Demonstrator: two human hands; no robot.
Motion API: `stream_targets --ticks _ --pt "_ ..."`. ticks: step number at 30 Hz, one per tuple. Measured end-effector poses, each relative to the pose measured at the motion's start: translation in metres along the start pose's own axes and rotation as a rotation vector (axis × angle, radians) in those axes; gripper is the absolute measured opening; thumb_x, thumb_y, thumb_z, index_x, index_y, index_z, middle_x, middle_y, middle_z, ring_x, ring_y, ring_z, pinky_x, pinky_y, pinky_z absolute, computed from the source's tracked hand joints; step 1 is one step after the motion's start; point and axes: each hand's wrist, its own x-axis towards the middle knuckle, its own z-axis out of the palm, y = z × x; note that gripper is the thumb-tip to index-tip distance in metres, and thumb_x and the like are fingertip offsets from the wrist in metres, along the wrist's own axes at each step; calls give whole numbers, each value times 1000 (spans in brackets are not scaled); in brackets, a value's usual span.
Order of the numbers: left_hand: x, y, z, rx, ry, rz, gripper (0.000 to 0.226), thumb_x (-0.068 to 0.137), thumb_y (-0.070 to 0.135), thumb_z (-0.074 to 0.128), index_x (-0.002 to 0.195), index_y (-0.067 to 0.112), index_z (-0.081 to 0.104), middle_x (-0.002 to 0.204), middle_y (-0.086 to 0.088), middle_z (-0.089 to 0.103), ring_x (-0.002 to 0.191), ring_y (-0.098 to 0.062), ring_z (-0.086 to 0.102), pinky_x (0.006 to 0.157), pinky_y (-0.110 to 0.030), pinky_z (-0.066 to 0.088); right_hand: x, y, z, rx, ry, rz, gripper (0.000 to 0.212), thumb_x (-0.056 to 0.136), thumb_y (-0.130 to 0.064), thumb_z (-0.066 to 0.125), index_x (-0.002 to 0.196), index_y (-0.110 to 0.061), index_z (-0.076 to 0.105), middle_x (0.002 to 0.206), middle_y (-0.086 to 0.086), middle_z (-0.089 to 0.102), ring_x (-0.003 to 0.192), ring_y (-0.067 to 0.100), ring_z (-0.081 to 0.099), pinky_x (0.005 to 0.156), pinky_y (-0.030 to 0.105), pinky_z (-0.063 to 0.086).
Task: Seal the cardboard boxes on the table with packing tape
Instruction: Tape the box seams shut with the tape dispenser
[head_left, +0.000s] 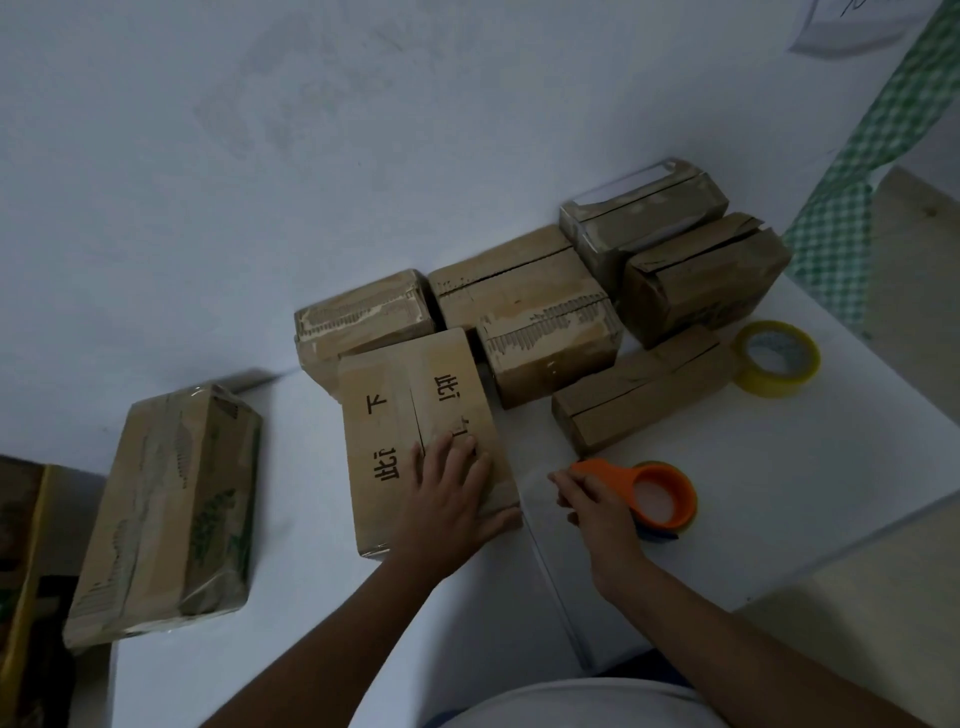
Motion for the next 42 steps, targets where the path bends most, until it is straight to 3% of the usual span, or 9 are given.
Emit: stream_targets --ticks 5,10,14,18,21,26,31,34,42 --pt "-10 -31 -2 -46 -50 175 77 89 74 40 147 23 43 155 -3 38 146 -29 29 113 -59 29 11 10 5 -82 -8 -97 17 94 -24 62 79 -17 65 71 -8 57 71 1 55 65 16 44" --pt "-17 -37 3 -48 -83 158 76 92 69 39 154 27 31 160 0 29 150 -25 19 118 -56 24 27 16 20 -175 -32 -197 11 95 -17 59 86 -18 65 81 -3 61 71 -3 56 64 9 44" --pt "-18 -38 7 -13 -86 159 77 92 69 40 155 27 27 161 -1 26 151 -27 17 118 -56 23 34 27 34 -277 -95 -266 12 97 -12 56 89 -18 62 92 1 61 82 7 59 70 17 49" --pt "-20 -39 11 -13 -87 173 77 93 68 41 156 27 24 162 -2 24 152 -27 14 117 -57 23 51 28 29 -248 31 -178 13 97 -10 54 86 -14 59 91 12 61 81 19 59 71 30 46" --pt "-18 -40 12 -21 -102 173 76 93 68 40 156 28 24 163 -2 23 152 -27 13 116 -58 25 59 28 31 -322 -53 -186 11 98 -11 54 89 -10 60 93 11 61 83 20 60 73 29 47" --pt "-19 -42 11 -34 -91 176 74 94 68 40 155 28 25 162 -3 24 152 -28 14 116 -58 25 56 21 36 -212 -9 -144 13 97 -18 55 86 -20 61 86 4 63 72 0 61 68 25 45" --pt "-18 -42 13 -35 -74 177 75 93 68 41 155 29 27 162 -2 25 152 -26 14 116 -56 24 52 -1 21 -123 68 -120 10 96 -26 57 92 -20 63 85 1 64 82 14 61 71 26 46" --pt "-19 -42 12 -33 -78 176 76 92 68 42 155 28 27 162 -2 25 152 -26 15 116 -55 22 40 -15 17 -77 59 -116 13 96 -25 57 93 -15 65 79 1 63 78 13 61 71 26 48" --pt "-18 -40 8 -80 -53 164 77 90 69 45 153 28 32 160 1 28 150 -24 20 117 -52 18 -2 -44 8 57 -199 -154 15 95 -15 57 85 -14 68 69 1 59 71 12 57 72 25 48"
